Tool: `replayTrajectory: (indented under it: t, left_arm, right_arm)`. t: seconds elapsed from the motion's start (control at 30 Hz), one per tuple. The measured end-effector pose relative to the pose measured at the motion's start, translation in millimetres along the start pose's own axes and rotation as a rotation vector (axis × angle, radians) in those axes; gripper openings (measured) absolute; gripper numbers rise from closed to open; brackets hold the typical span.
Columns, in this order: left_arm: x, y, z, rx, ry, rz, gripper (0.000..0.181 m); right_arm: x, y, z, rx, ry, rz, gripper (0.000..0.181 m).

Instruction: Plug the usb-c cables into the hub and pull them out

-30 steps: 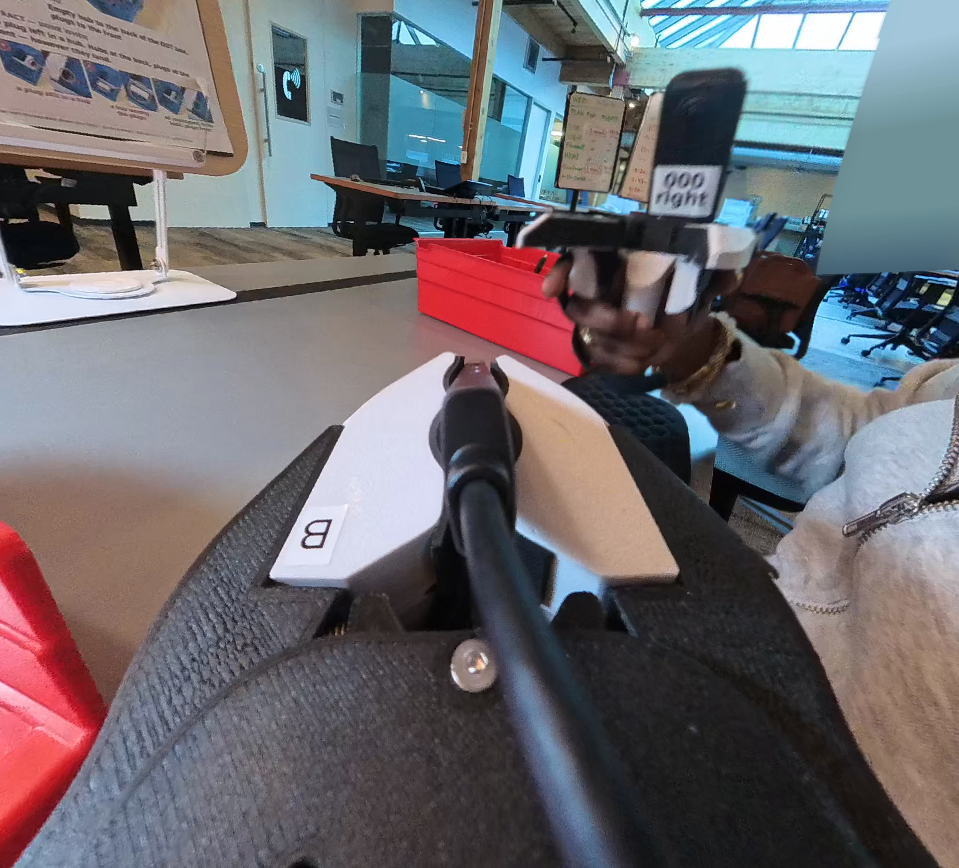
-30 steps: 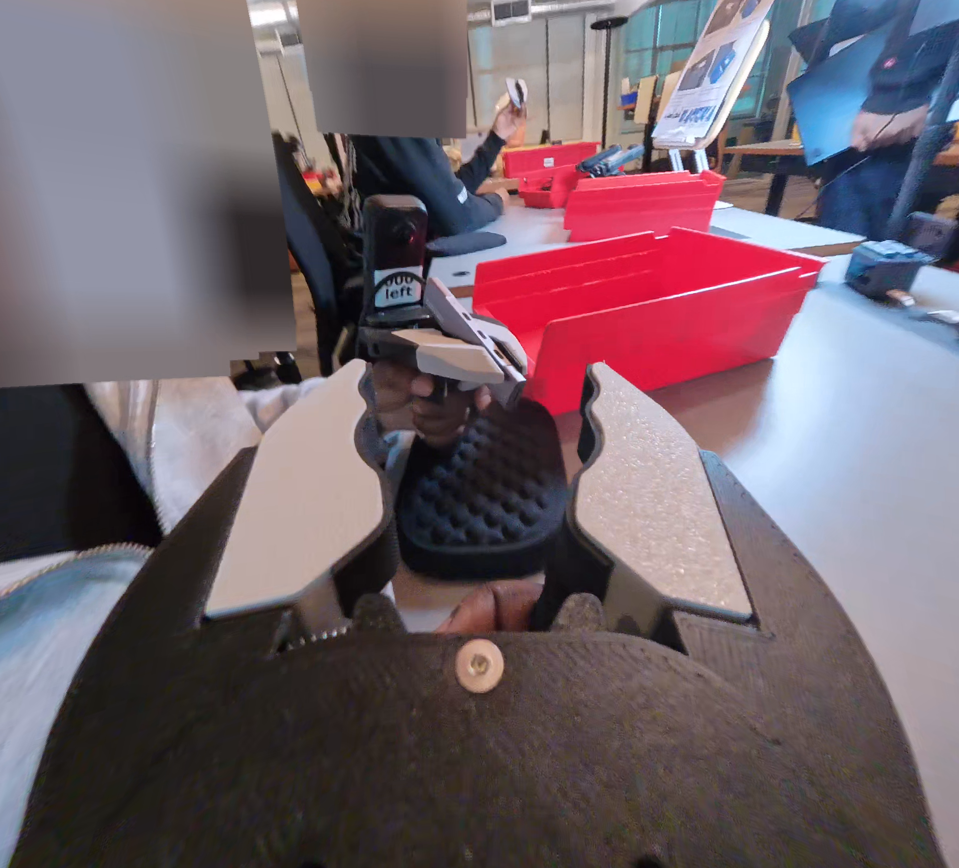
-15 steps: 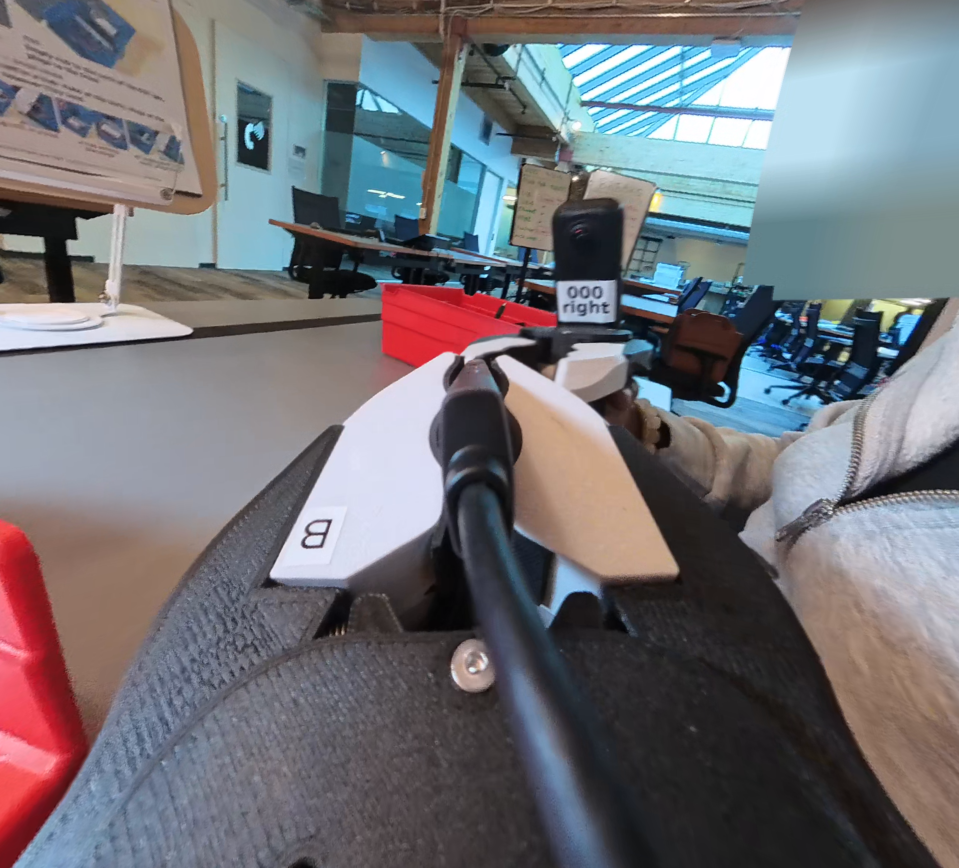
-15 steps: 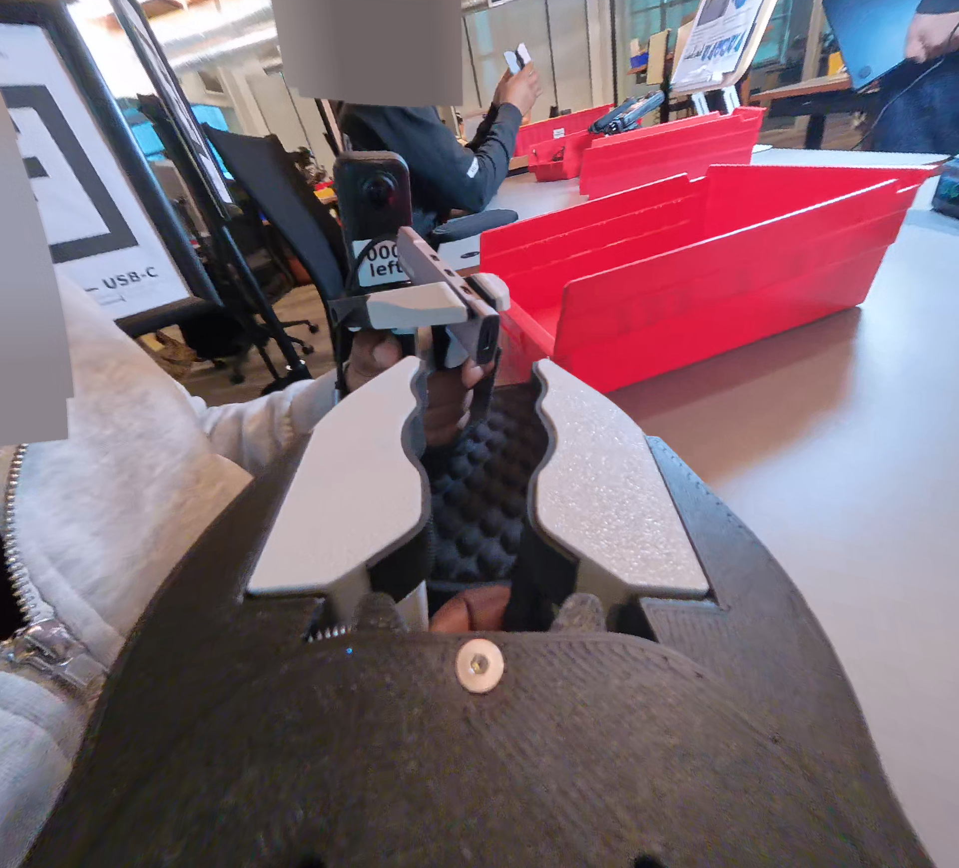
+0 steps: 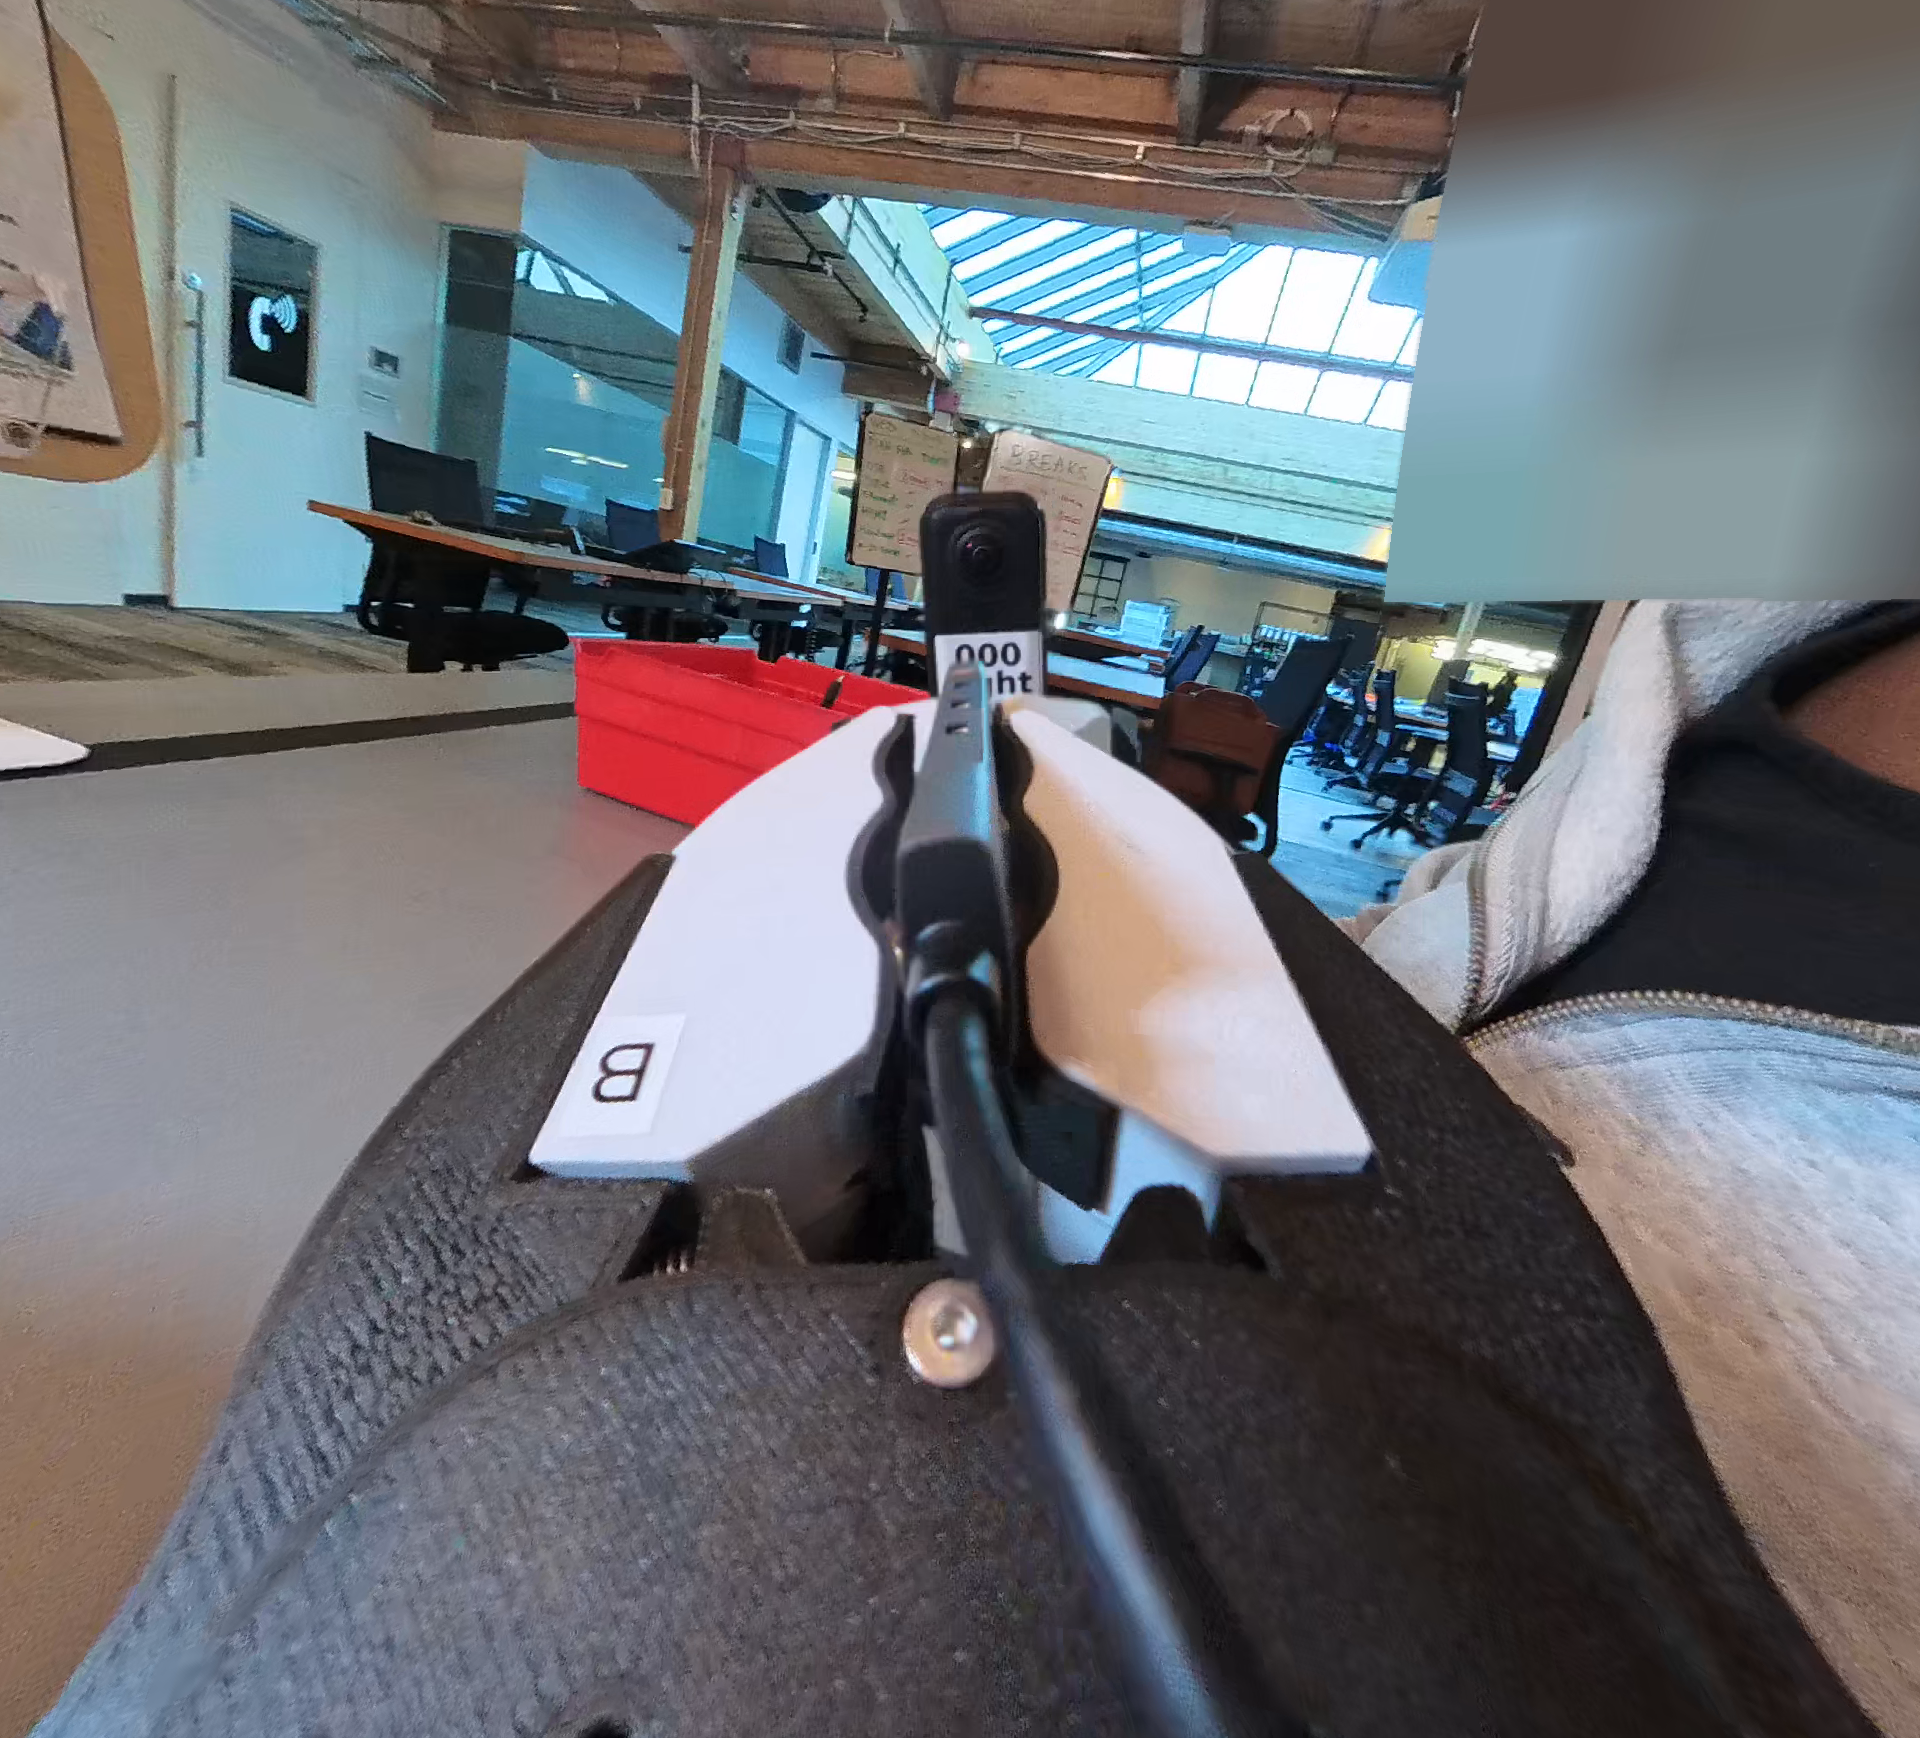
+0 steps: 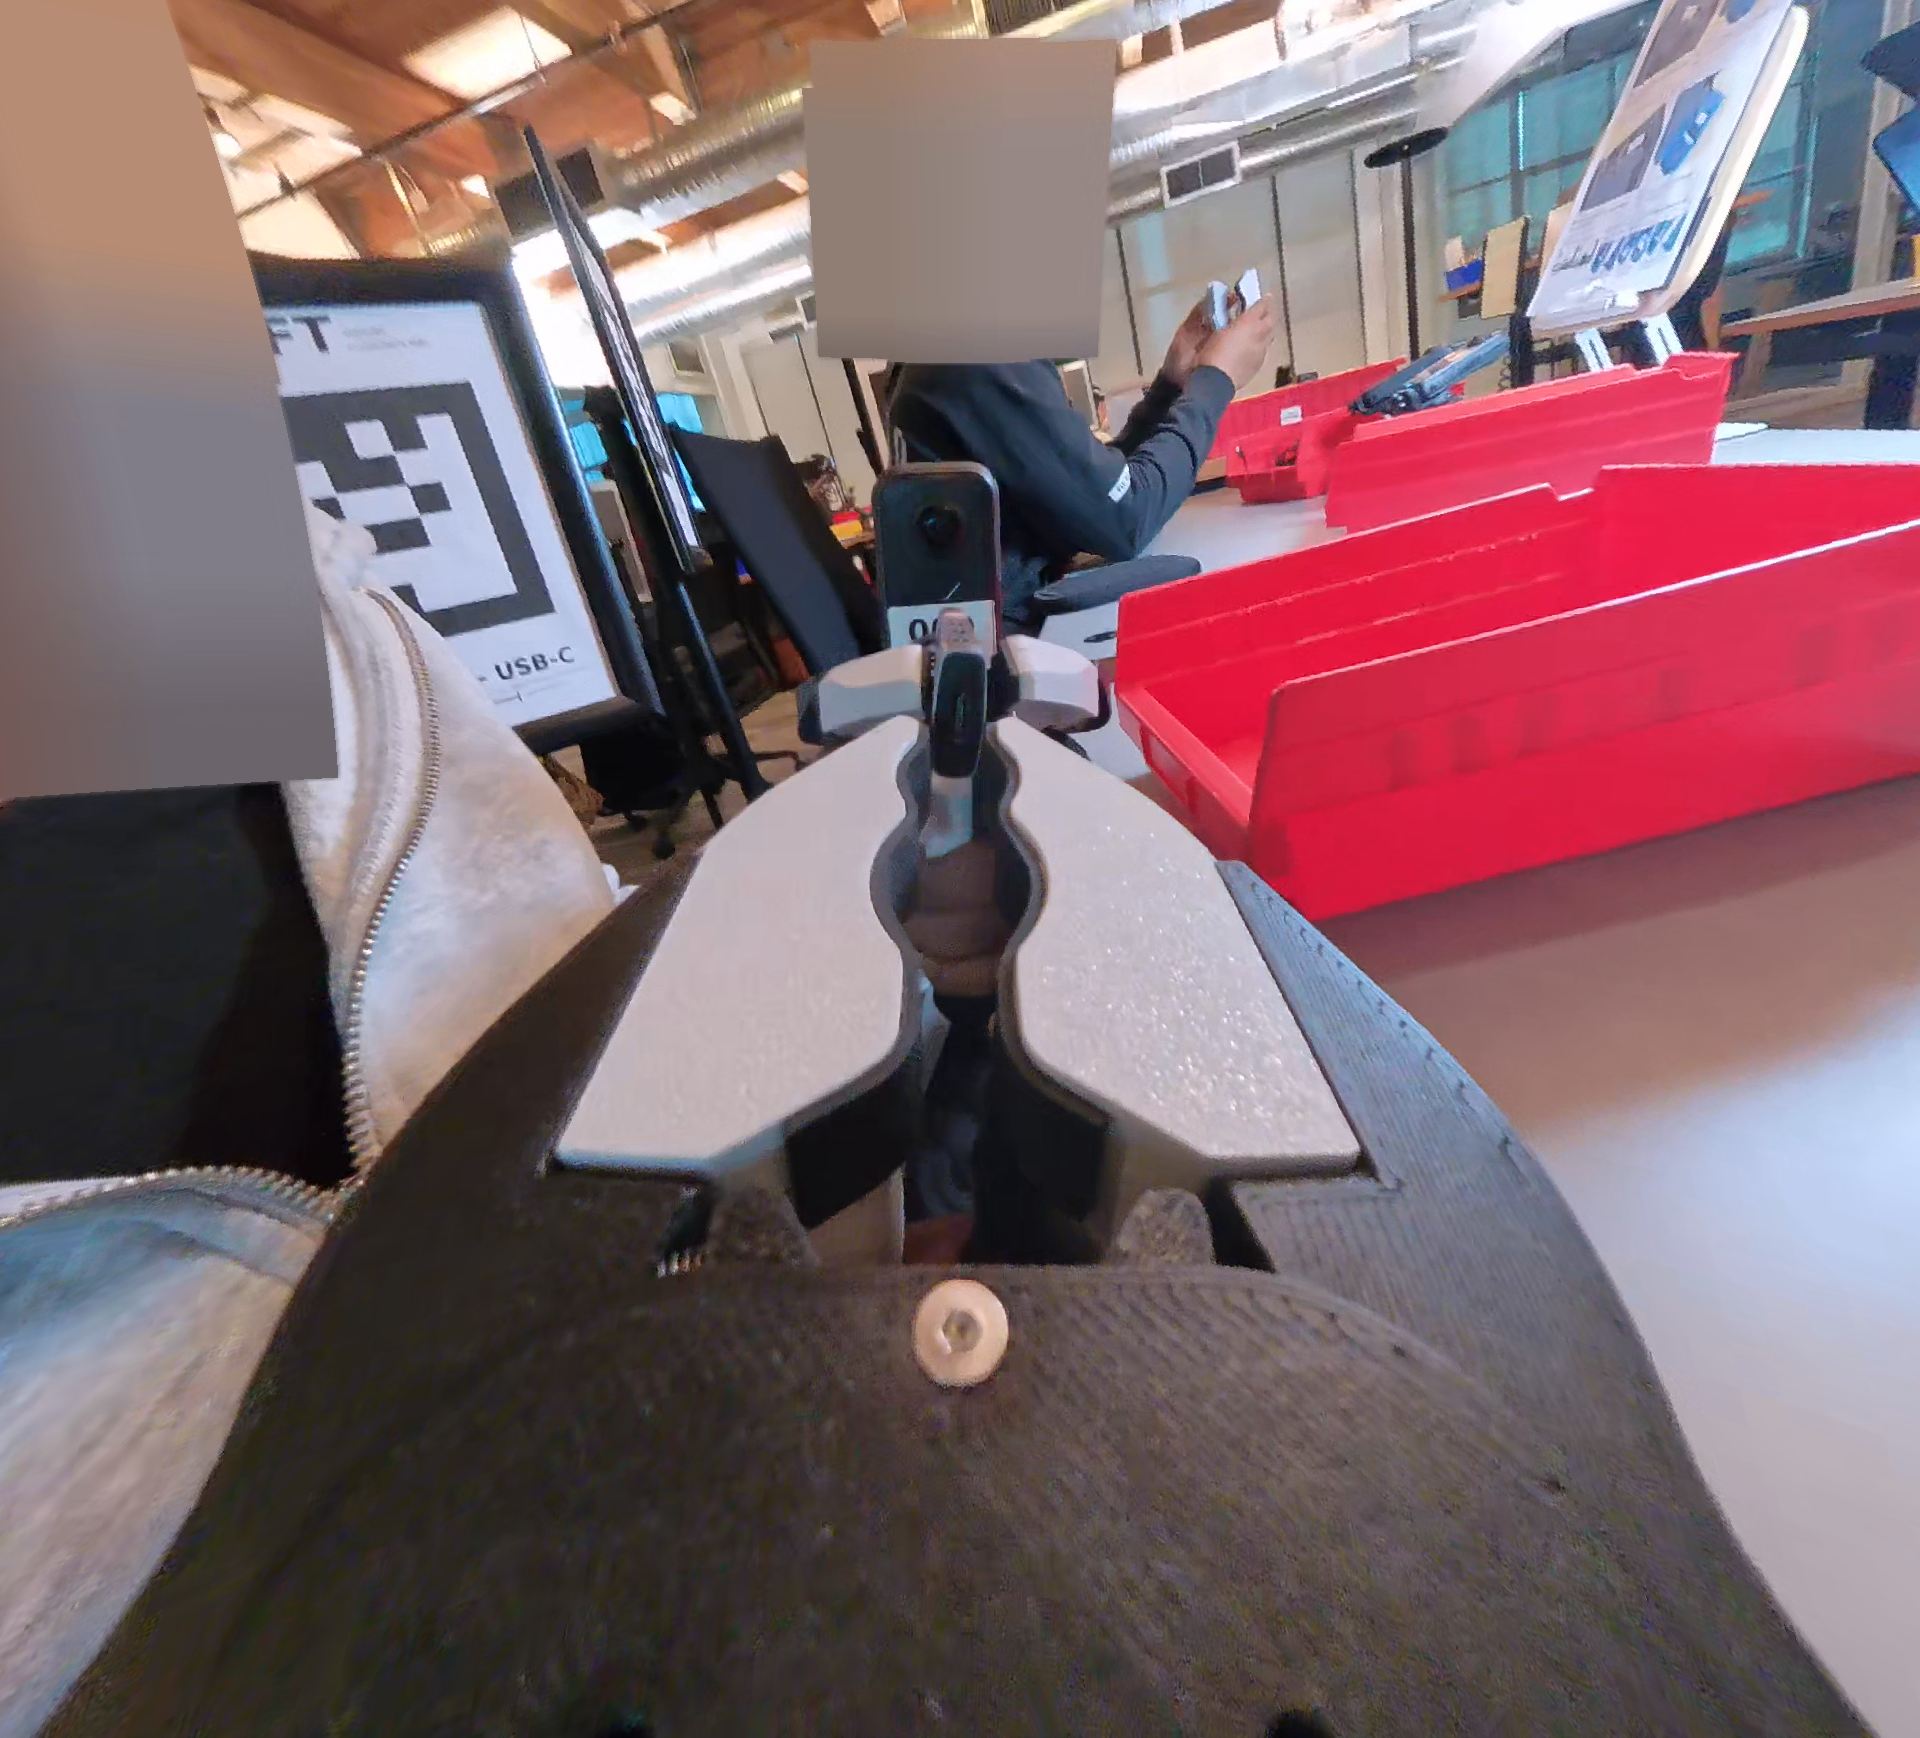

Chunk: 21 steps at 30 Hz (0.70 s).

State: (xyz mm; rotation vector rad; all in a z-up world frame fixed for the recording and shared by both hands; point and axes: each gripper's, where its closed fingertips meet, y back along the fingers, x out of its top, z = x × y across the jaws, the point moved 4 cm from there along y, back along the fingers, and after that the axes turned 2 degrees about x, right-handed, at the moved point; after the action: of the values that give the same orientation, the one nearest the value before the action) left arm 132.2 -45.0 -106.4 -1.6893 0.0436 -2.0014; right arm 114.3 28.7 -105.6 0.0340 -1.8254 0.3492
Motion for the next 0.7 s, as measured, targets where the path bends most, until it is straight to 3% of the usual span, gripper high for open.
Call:
replayTrajectory:
  t: [0.3, 0.37, 0.43, 0.7]
  left_arm:
    - [-1.5, 1.3, 1.0, -0.004, -0.012, -0.034, 0.010]
    - [-5.6, 0.8, 0.7, -0.007, -0.005, -0.055, 0.010]
    - [-8.5, -0.8, 4.0, -0.031, 0.003, -0.060, 0.010]
    - [-8.8, -1.5, 4.4, -0.021, -0.036, -0.086, 0.017]
  right_arm:
    - [-2.5, 3.2, 0.7, -0.031, 0.042, -0.020, 0.009]
    - [-2.5, 2.1, -2.5, -0.007, 0.040, -0.007, 0.018]
    - [-3.2, 2.3, -2.4, -0.008, 0.044, -0.015, 0.009]
    - [-1.2, 5.1, -5.8, 0.008, 0.057, -0.015, 0.009]
